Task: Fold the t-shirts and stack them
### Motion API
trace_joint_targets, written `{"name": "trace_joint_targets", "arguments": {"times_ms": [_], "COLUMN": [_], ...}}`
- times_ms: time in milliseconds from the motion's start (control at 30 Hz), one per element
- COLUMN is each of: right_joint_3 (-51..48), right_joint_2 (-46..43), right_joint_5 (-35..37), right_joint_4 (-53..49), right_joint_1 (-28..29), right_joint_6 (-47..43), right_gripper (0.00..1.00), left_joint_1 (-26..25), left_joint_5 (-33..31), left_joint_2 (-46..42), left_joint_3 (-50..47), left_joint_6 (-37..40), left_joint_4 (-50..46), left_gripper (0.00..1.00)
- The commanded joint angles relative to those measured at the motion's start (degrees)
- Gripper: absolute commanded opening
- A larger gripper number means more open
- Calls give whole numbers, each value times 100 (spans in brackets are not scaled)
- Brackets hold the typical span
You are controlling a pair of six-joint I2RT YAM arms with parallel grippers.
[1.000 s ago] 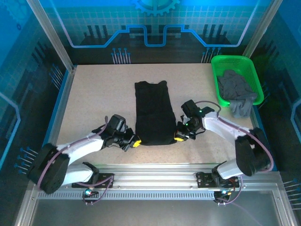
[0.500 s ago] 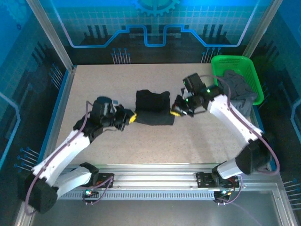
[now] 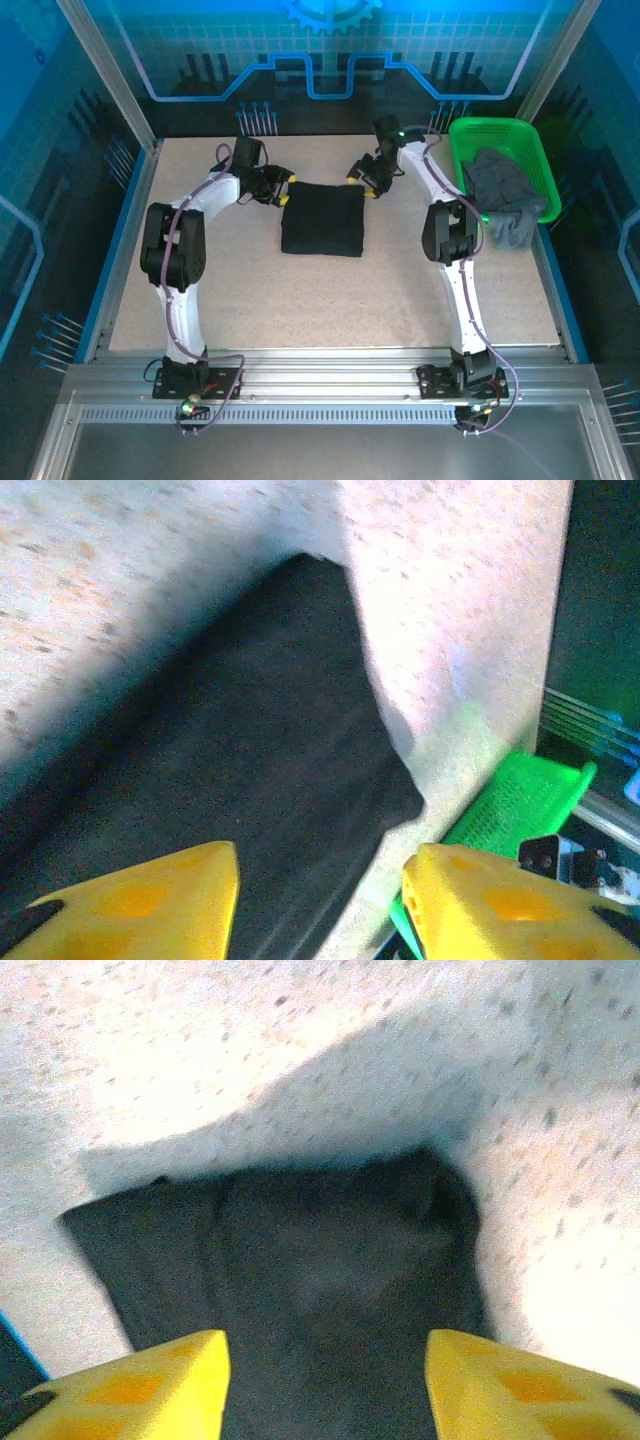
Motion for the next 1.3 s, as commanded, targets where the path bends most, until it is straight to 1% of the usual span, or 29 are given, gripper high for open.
{"name": "trace_joint_targets", "arguments": {"times_ms": [0,67,100,167,200,267,300,367,433,500,533,567,667,733,833,900,933,967,1000,1133,1167,1200,1267], "right_joint_3": [333,-304,-837,-2143,-2956,-4501,-5181,-6266,-7163,-7739,-7965,-8126,-8327,-8339,-8324,-8304,-8295,-8295,-8295,-8347,-8355,-8341,-8319], "right_joint_2": [-589,-1243,-1692,-2634,-3208,-4187,-4655,-5408,-6023,-6377,-6495,-6597,-6845,-6959,-7088,-7162,-7197,-7236,-7250,-7310,-7311,-7302,-7289], "right_joint_5": [145,318,356,325,245,4,-132,-343,-493,-709,-846,-940,-1009,-1024,-1123,-1181,-1212,-1236,-1259,-1334,-1352,-1361,-1380], "right_joint_4": [-464,-231,50,821,1388,2430,2954,3756,4336,4676,4820,4870,4735,4575,4375,4257,4204,4146,4110,4034,4021,4003,3968], "right_joint_1": [-109,-110,-84,-42,-22,-1,16,40,90,101,89,89,72,27,-115,-202,-243,-283,-318,-415,-424,-435,-461], "right_joint_6": [-258,-464,-558,-625,-603,-499,-421,-253,-54,140,210,249,173,100,4,-58,-82,-105,-121,-138,-139,-144,-174], "right_gripper": [59,59,59,58,57,57,57,57,59,60,61,61,61,61,61,61,61,61,61,60,60,60,59], "left_joint_1": [-70,-129,-163,-272,-373,-725,-982,-1571,-2167,-2543,-2699,-2817,-3040,-3119,-3215,-3251,-3250,-3244,-3236,-3033,-2942,-2851,-2559], "left_joint_5": [34,-5,-51,-50,-36,-114,-250,-715,-1300,-1654,-1831,-1961,-2282,-2444,-2618,-2797,-2896,-3029,-3151,-3311,-3302,-3314,-3169], "left_joint_2": [-622,-1167,-1542,-2228,-2583,-3132,-3367,-3594,-3487,-3064,-2804,-2503,-1855,-1531,-1083,-816,-682,-566,-473,-14,32,36,-44], "left_joint_3": [78,-380,-718,-1554,-2000,-2767,-3116,-3622,-3927,-4093,-4162,-4183,-3989,-3814,-3690,-3689,-3668,-3649,-3625,-3492,-3499,-3527,-3624], "left_joint_6": [359,349,265,-77,-358,-973,-1318,-1946,-2450,-2927,-3155,-3317,-3486,-3401,-3497,-3778,-3801,-3807,-3811,-3784,-3755,-3720,-3498], "left_joint_4": [-242,-292,-290,-128,38,425,719,1345,2079,2789,3403,3876,4458,4546,4700,4890,5025,5153,5273,5817,5869,5915,5998], "left_gripper": [54,54,54,54,54,55,57,63,69,71,73,78,80,80,78,73,68,61,53,11,3,0,0]}}
